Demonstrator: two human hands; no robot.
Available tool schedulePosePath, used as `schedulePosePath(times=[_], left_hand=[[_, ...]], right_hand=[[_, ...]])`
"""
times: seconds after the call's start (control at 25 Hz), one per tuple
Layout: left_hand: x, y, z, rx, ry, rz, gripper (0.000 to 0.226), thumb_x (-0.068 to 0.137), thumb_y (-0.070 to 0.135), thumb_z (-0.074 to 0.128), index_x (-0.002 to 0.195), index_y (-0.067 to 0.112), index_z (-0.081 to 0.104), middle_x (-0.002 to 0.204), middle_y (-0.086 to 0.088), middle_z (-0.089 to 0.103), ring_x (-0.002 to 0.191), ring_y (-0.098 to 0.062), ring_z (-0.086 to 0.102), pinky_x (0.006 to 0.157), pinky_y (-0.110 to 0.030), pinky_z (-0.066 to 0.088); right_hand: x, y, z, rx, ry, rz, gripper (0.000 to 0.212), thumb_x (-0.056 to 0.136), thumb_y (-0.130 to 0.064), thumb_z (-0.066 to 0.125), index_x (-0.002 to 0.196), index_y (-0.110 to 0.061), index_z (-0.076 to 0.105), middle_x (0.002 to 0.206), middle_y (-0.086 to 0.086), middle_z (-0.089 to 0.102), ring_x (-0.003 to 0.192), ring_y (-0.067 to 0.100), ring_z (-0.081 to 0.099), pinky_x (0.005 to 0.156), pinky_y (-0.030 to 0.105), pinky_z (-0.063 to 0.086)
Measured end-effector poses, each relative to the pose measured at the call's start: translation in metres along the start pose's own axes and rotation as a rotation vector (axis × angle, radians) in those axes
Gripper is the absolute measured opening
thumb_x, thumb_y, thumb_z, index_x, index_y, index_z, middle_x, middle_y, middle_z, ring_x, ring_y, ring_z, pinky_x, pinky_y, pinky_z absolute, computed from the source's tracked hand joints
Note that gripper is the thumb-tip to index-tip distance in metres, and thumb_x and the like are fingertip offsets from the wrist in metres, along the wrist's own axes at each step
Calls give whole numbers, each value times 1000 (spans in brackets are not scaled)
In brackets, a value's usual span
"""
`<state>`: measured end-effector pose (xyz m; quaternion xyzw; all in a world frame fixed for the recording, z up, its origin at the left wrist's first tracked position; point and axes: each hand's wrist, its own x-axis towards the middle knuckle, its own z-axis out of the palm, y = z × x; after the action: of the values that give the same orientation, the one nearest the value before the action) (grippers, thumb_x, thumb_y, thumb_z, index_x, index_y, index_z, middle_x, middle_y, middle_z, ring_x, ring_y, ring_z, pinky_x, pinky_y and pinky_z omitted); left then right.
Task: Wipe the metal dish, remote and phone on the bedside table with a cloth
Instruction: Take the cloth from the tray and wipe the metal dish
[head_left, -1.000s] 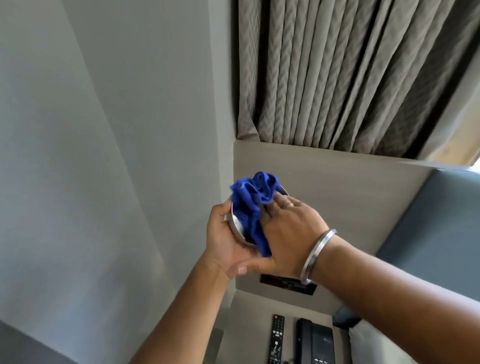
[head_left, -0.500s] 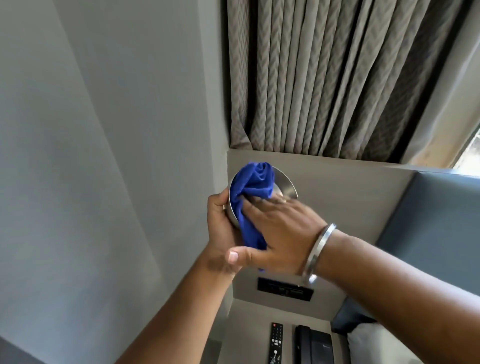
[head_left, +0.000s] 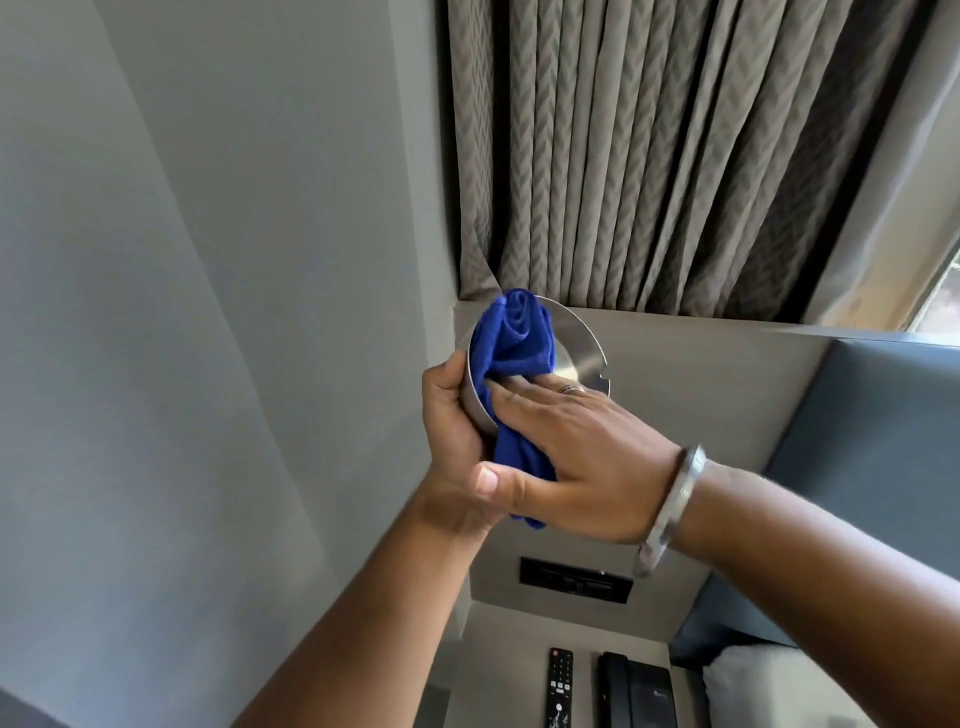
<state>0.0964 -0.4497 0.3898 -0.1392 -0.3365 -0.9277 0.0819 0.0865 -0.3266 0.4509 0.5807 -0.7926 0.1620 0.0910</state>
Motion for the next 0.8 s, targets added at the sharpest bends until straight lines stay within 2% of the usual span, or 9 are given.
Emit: schedulePosePath(times=[0.08, 0.16, 0.24, 0.28, 0.4, 0.48, 0.56, 0.64, 0.8], left_hand=[[4, 7, 3, 33, -12, 24, 53, 87, 49, 48, 114, 8, 70, 107, -11, 72, 107, -24, 65, 101, -34, 48], [10, 14, 1, 30, -48, 45, 54, 90, 45, 47, 124, 9, 66, 121, -13, 68, 120, -25, 59, 108, -36, 42], [13, 18, -1, 28, -91, 0, 56, 90, 45, 46, 130, 8, 62, 127, -15, 65, 125, -28, 55, 112, -38, 37], [14, 17, -1, 23, -94, -35, 58, 89, 46, 47, 131, 7, 60, 129, -17, 64, 126, -30, 53, 114, -40, 34], [17, 4, -2, -21, -64, -58, 63, 82, 49, 54, 128, 6, 62, 126, -19, 64, 125, -34, 51, 113, -45, 32], [18, -5, -3, 2, 28, -3, 62, 76, 52, 56, 121, 10, 69, 119, -16, 69, 118, -33, 58, 106, -45, 41], [16, -13, -6, -2, 130, 33, 61, 72, 54, 57, 114, 13, 73, 114, -13, 71, 111, -31, 63, 97, -42, 48], [16, -19, -11, -7, 198, 58, 61, 70, 54, 58, 109, 10, 71, 111, -16, 68, 106, -34, 64, 93, -42, 51], [16, -27, -12, 73, 227, 163, 52, 74, 54, 50, 90, 11, 75, 87, -11, 74, 85, -26, 70, 74, -34, 58]], right_hand=[[9, 2, -2, -160, 17, 68, 94, 67, -90, 21, 121, -17, 48, 117, 2, 60, 119, 24, 48, 108, 40, 33], [13, 4, -9, -313, 74, 133, 107, 61, -95, 19, 132, -19, 45, 129, 1, 59, 131, 22, 43, 115, 41, 22], [10, 6, -14, -385, 123, 158, 112, 57, -98, 21, 131, -19, 49, 125, 0, 63, 126, 20, 49, 113, 40, 26], [6, 7, -15, -416, 129, 166, 111, 55, -99, 23, 124, -19, 55, 115, -1, 67, 117, 22, 55, 108, 40, 32], [-5, 12, -20, -526, 52, 187, 90, 57, -96, 25, 93, -23, 63, 80, -3, 65, 82, 25, 60, 84, 39, 44], [-8, 17, -27, -514, -44, 190, 66, 64, -83, 34, 87, -27, 60, 76, -5, 62, 78, 23, 58, 75, 35, 44], [-12, 24, -33, -336, -154, 199, 39, 72, -63, 48, 89, -30, 60, 78, -8, 63, 78, 20, 57, 69, 30, 44], [-15, 24, -32, -101, -179, 203, 13, 76, -42, 58, 83, -31, 58, 76, -8, 66, 74, 16, 57, 68, 30, 47], [-10, 19, -14, 181, -99, 270, 5, 78, -18, 62, 80, -21, 59, 73, -3, 65, 71, 19, 57, 69, 37, 50]])
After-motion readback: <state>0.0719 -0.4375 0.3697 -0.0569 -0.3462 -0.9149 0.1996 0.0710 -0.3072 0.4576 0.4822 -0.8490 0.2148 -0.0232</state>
